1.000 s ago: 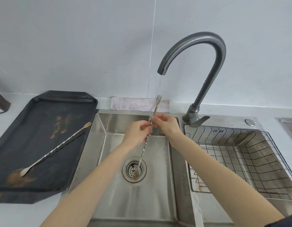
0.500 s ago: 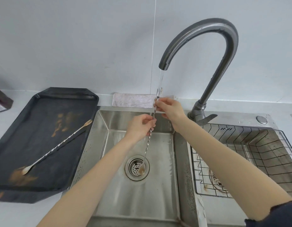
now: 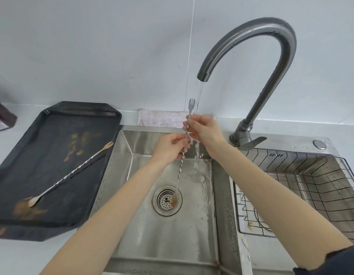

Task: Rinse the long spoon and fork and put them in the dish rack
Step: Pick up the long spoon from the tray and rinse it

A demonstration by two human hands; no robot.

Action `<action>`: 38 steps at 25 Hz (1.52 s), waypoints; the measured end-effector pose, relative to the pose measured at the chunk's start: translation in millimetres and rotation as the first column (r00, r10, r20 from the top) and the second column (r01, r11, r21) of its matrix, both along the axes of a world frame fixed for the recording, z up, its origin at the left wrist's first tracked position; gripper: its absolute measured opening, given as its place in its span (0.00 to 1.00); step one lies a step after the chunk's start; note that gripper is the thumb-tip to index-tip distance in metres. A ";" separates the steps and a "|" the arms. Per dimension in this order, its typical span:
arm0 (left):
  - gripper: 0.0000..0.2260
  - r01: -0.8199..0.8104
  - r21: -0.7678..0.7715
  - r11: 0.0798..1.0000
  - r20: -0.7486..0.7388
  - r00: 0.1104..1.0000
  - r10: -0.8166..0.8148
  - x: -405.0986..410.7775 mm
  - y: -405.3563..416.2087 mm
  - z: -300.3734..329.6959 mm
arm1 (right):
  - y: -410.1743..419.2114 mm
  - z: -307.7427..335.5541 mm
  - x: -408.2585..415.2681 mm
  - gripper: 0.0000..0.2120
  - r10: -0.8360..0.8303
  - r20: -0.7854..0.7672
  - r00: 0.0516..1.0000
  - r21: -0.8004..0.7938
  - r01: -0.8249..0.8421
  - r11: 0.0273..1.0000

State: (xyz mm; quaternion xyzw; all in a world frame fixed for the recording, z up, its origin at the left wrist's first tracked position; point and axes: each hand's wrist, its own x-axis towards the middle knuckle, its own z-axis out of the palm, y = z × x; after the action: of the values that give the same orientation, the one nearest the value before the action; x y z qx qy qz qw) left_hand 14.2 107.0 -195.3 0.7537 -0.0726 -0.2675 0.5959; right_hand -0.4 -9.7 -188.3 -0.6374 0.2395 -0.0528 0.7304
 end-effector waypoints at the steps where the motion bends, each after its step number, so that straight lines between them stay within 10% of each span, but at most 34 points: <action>1: 0.09 0.007 0.005 1.000 0.000 1.000 -0.007 -1.3 0.1 0.5 | -1.9 1.7 -1.1 0.10 -0.001 -0.006 1.000 -0.006 0.001 1.000; 29: 0.11 0.172 -0.077 0.982 -0.073 0.981 -0.178 -8.6 -10.5 4.1 | -17.6 24.2 12.7 0.13 -0.169 0.048 0.984 -0.027 0.170 0.985; 38: 0.12 0.176 -0.064 0.982 -0.106 0.978 -0.182 -6.8 -4.7 -0.6 | -11.0 20.4 9.1 0.08 -0.014 0.111 0.994 0.088 0.004 0.996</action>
State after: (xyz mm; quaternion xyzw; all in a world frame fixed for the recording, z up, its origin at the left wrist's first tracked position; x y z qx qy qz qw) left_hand 7.4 102.4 -195.9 0.7115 -0.1142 -0.3597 0.5927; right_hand 8.6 -20.7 -167.8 -0.5998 0.2033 -0.0811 0.7696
